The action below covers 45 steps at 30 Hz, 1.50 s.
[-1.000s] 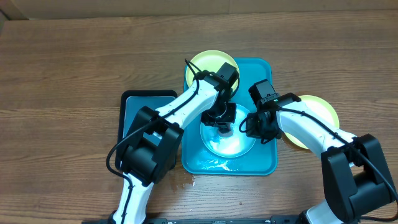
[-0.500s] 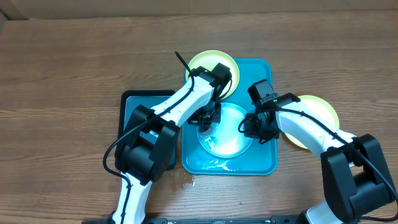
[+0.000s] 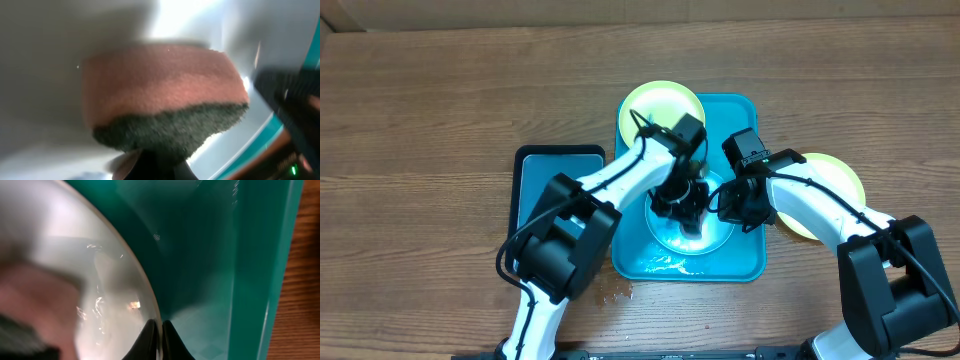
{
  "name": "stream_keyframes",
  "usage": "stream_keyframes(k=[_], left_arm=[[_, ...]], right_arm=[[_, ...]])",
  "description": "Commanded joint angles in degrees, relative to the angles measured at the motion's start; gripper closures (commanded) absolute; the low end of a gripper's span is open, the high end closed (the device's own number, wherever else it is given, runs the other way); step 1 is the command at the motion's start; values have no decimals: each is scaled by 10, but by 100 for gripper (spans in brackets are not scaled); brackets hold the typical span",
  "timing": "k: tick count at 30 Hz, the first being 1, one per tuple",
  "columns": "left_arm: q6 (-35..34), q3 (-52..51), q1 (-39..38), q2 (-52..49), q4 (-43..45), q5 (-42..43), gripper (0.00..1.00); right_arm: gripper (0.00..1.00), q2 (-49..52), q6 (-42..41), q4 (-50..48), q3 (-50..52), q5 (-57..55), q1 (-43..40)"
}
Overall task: Clean dirty plates on tray and stack at the side
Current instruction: 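Scrub the light blue plate with the sponge in the left gripper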
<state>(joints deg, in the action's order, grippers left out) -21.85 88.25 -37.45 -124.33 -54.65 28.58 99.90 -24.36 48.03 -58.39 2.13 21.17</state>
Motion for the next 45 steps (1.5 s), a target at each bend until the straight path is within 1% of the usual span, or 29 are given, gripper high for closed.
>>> stream_keyframes(k=[1, 5, 6, 9, 10, 11, 15, 17, 19, 21, 23, 26, 30, 31, 33, 35, 42, 45], left_arm=[[11, -17, -5, -20, -45, 9, 96], [-39, -15, 8, -20, -100, -123, 96], [-43, -14, 11, -20, -103, -137, 96], [-72, -6, 34, -20, -117, -228, 96], [-88, -2, 48, -20, -122, -292, 96], [-89, 0, 54, -20, -124, -316, 96], [-87, 20, 68, -20, -134, -366, 96], [-71, 47, 72, -20, -147, -398, 96], [-54, 63, 71, -20, -147, -406, 96], [-47, 70, 70, -20, -134, -405, 96], [-41, 70, 70, -20, -111, -371, 96], [-19, 67, 70, -20, -73, -273, 96], [-19, 65, 68, -20, -31, -122, 96], [-18, 64, 63, -20, -9, -47, 96], [-8, 64, 55, -20, 7, -4, 96], [-4, 64, 44, -20, 13, 10, 96], [-2, 64, 22, -20, 9, 8, 96], [-33, 64, 22, -20, -12, -31, 96]], right_arm=[[96, -5, 1, -1, 7, -3, 4], [96, -6, 2, 1, 7, -3, 4], [96, -5, 2, 1, 7, -3, 4], [96, -5, 2, 1, 7, -3, 4], [96, -5, 2, 3, 7, -3, 4], [96, -5, 2, 3, 7, -3, 4], [96, -5, 2, 7, 7, -3, 4], [96, -5, 2, 7, 7, -3, 4], [96, -5, 2, 7, 7, -3, 4], [96, -5, 2, 8, 7, -3, 4], [96, -5, 2, 10, 7, -3, 4], [96, -5, 2, 12, 7, -3, 4], [96, -5, 2, 12, 7, -3, 4], [96, -5, 2, 11, 7, -3, 4], [96, -5, 2, 11, 7, -3, 4], [96, -5, 2, 11, 7, -3, 4], [96, -5, 2, 16, 7, -3, 4], [96, -5, 2, 17, 7, -3, 4]])
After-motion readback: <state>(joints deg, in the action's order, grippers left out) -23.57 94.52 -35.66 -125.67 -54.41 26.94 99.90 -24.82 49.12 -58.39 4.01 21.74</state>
